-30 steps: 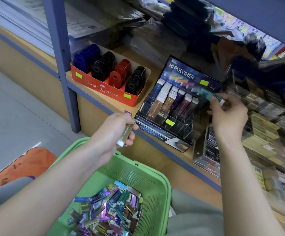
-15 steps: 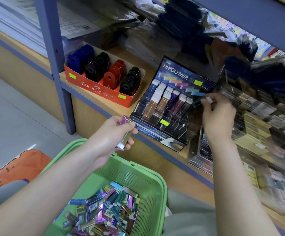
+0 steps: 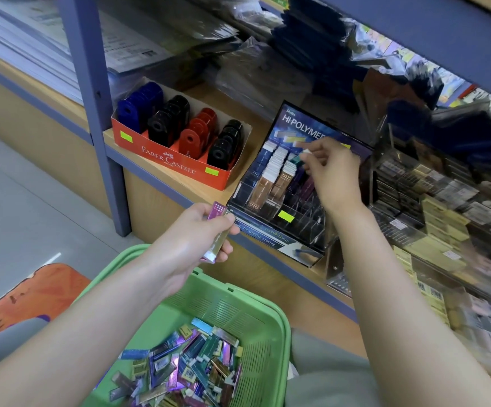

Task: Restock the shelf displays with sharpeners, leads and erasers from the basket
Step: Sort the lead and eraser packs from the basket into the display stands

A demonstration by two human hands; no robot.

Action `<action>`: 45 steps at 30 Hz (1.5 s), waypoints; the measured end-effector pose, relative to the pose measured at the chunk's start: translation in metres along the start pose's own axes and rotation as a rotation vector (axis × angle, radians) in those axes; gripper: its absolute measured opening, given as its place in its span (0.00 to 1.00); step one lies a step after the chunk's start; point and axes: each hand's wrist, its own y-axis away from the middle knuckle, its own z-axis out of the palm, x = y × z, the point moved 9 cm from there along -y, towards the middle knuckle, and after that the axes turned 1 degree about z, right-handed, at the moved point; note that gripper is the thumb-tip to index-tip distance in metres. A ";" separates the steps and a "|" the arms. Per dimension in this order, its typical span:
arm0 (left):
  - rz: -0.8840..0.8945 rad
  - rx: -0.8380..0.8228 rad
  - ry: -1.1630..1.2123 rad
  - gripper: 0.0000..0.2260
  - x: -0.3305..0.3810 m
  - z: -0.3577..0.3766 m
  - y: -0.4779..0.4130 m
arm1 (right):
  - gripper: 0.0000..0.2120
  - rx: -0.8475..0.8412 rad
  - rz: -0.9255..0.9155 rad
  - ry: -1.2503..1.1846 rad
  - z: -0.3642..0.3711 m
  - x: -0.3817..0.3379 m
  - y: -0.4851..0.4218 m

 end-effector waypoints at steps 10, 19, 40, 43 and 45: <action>-0.018 -0.024 0.009 0.09 0.001 0.001 -0.001 | 0.06 -0.124 -0.034 0.137 0.004 -0.008 -0.024; -0.063 0.013 0.137 0.06 0.000 -0.005 -0.001 | 0.07 -0.163 -0.118 0.253 0.022 -0.009 -0.011; 0.027 -0.007 0.074 0.13 0.014 0.000 0.010 | 0.03 -0.518 0.130 -0.385 0.049 -0.070 0.104; 0.006 -0.017 0.029 0.14 0.012 0.000 0.011 | 0.05 -0.567 0.247 -0.434 0.055 -0.061 0.107; 0.001 -0.020 -0.016 0.14 0.010 -0.002 0.010 | 0.06 -0.612 0.327 -0.548 0.059 -0.059 0.111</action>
